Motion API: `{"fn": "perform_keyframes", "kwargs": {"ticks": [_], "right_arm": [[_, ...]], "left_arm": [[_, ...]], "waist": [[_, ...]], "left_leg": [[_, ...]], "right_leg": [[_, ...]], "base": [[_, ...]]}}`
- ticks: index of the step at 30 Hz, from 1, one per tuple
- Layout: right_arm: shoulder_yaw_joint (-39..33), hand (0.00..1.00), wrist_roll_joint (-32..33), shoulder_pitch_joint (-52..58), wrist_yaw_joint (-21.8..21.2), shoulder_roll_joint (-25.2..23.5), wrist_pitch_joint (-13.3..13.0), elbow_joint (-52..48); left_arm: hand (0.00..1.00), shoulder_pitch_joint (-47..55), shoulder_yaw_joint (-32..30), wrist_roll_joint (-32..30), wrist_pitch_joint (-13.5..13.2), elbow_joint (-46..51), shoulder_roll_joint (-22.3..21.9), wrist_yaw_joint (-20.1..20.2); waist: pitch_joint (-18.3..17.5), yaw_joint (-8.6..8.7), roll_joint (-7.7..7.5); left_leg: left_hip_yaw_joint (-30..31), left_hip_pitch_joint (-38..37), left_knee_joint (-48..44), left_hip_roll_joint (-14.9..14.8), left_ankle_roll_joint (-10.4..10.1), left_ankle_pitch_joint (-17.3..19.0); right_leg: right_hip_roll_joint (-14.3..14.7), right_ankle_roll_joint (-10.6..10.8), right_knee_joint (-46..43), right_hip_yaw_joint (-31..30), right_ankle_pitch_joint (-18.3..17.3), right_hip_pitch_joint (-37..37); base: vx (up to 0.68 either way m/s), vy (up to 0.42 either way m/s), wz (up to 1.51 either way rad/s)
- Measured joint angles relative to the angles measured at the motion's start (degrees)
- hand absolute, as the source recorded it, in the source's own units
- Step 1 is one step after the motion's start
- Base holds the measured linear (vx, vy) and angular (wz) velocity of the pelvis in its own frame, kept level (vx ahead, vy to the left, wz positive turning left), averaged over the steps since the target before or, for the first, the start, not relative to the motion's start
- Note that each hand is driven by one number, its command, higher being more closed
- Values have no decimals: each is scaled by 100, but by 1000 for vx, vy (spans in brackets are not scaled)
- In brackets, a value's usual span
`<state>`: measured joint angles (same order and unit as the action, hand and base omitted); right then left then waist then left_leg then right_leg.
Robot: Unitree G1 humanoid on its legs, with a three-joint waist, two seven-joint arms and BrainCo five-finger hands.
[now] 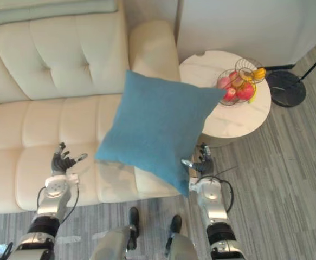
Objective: Pick up cushions and gather them together orderly.
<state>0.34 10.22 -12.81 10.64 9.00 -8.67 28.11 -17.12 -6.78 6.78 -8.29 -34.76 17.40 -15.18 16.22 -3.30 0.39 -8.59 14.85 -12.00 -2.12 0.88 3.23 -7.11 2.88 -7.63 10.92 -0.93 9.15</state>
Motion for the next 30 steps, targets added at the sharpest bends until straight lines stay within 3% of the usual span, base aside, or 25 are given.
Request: {"fn": "perform_keyframes", "kwargs": {"ticks": [5,7,9,18,26,30], "right_arm": [[188,0,120,70,-58,-117,1,3],[272,0,121,62,-68,-196,1,3],[323,0,121,17,-67,-236,-2,0],[492,0,224,-213,-39,-294,20,-286],[436,0,356,-637,129,-286,16,-682],[436,0,382,-885,172,-334,16,-711]], "left_arm": [[0,-37,3,2,0,65,-12,-90],[0,-150,17,6,-1,107,-18,-106],[0,-415,52,9,0,107,-11,-124],[0,-1381,346,136,0,360,122,-163],[0,-2382,498,248,-8,378,323,-221],[0,-2998,516,227,-8,339,637,-326]], "waist": [[71,-7,-4],[168,-10,-8],[187,-38,-35],[328,-43,-96],[363,-27,-158],[470,-29,-352]], "left_leg": [[7,126,-169,-37,-46,52],[18,273,-488,-63,-86,368],[24,740,-861,-97,-109,451],[122,1594,-1342,-374,-245,379],[120,2141,-1506,-529,-292,305],[25,2257,-1509,-635,-321,277]], "right_leg": [[-43,-31,-542,-3,-203,297],[-92,-2,-940,7,-574,466],[-113,16,-1208,13,-805,856],[-49,-163,-1981,169,-968,1746],[43,-221,-2122,205,-927,2279],[143,-280,-2056,138,-860,2441]], "base": [[-89,-1,-1],[-117,-16,4],[-200,-47,4],[-142,-72,4],[-19,-53,-4],[37,-49,-14]]}}
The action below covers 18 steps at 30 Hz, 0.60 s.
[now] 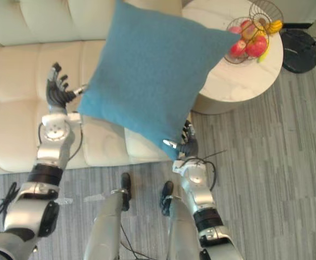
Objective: Pick up cushions and gather them together orderly.
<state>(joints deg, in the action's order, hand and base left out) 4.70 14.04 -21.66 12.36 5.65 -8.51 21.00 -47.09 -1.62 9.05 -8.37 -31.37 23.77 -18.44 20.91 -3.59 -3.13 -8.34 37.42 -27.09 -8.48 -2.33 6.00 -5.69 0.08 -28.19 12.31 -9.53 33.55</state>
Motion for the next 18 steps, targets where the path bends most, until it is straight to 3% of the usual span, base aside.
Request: {"fn": "perform_keyframes", "kwargs": {"ticks": [18], "right_arm": [[-228,0,224,-347,127,115,-151,-916]], "left_arm": [[0,-725,-419,-364,167,-798,33,-8]], "waist": [[333,30,-27]], "left_leg": [[76,392,195,-199,-108,-196]], "right_leg": [[285,-76,460,41,305,268]], "base": [[10,-25,-4]]}}
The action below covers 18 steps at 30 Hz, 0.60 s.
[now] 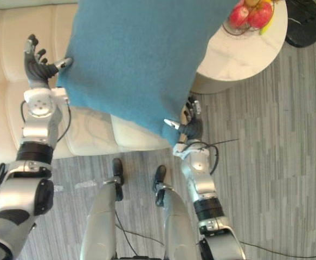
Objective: Pick up cushions and gather them together orderly.
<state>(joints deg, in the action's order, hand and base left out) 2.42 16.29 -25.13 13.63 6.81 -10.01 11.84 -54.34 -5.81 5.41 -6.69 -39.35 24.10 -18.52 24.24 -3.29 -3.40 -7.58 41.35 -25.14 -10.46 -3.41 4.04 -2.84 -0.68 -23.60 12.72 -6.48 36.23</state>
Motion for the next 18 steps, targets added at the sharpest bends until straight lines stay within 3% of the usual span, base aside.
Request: {"fn": "perform_keyframes", "kwargs": {"ticks": [8,13,14,17,18], "right_arm": [[-10,0,-1,-321,47,-5,-14,1],[-57,0,-4,-671,174,-7,41,37],[-58,0,-5,-700,192,-6,48,46],[-75,0,-15,-856,270,25,102,116],[-94,100,-21,-931,274,40,104,232]], "left_arm": [[0,-1,69,-23,-15,-16,-524,16],[0,234,581,130,-27,222,-665,17],[100,273,602,153,-28,275,-699,18],[100,430,811,584,-49,488,-819,18],[100,469,892,798,-91,534,-828,18]], "waist": [[116,-7,-6],[141,-33,1],[141,-35,1],[144,-31,6],[144,-27,6]], "left_leg": [[39,207,-34,4,18,-53],[73,241,-72,32,37,-65],[75,241,-72,37,39,-66],[100,233,-72,91,66,-88],[101,216,-71,116,80,-98]], "right_leg": [[1,7,-6,33,60,181],[-27,4,-33,65,61,187],[-32,4,-36,67,61,186],[-92,6,-102,106,55,187],[-117,9,-128,111,52,181]], "base": [[-2,-1,0],[-3,0,3],[-2,3,5],[-1,4,8],[-5,4,5]]}}
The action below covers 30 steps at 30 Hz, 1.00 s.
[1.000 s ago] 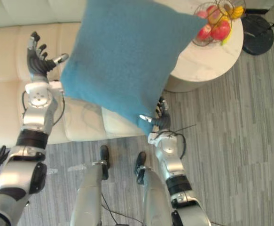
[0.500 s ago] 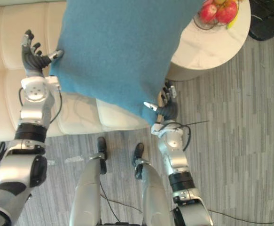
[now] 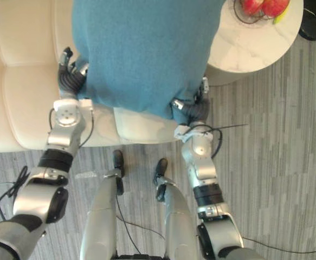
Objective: Pick up cushions and gather them together orderly.
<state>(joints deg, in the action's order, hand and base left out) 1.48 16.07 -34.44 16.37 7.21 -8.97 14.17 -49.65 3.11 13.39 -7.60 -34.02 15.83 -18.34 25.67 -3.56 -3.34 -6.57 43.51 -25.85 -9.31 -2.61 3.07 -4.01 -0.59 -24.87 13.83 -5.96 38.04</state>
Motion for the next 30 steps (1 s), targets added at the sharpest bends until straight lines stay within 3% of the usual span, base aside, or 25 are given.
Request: {"fn": "perform_keyframes", "kwargs": {"ticks": [9,17,25,30], "right_arm": [[-27,100,-24,-191,1,402,118,554],[115,100,-22,3,1,446,195,551],[180,100,-22,1473,-1,255,259,-465],[232,100,-42,2716,-62,-108,233,-1184]], "left_arm": [[100,355,361,1172,-275,823,-7,-1],[100,718,364,1493,-425,1656,-358,-9],[100,2191,517,1475,-575,2845,-1112,-15],[100,3632,764,1378,-582,3321,-1388,-8]], "waist": [[-3,0,8],[-11,29,30],[-148,15,240],[-683,27,412]], "left_leg": [[-64,-390,204,152,54,-116],[-74,-934,374,221,35,-174],[-69,-1632,513,338,0,-133],[-160,-2176,877,401,-22,-107]], "right_leg": [[-157,24,-83,-23,-22,-252],[-205,13,-103,-14,-109,-715],[-333,46,-249,36,-330,-1327],[-360,73,-55,54,-396,-1758]], "base": [[-23,-11,4],[6,-39,4],[-3,-26,8],[37,-9,0]]}}
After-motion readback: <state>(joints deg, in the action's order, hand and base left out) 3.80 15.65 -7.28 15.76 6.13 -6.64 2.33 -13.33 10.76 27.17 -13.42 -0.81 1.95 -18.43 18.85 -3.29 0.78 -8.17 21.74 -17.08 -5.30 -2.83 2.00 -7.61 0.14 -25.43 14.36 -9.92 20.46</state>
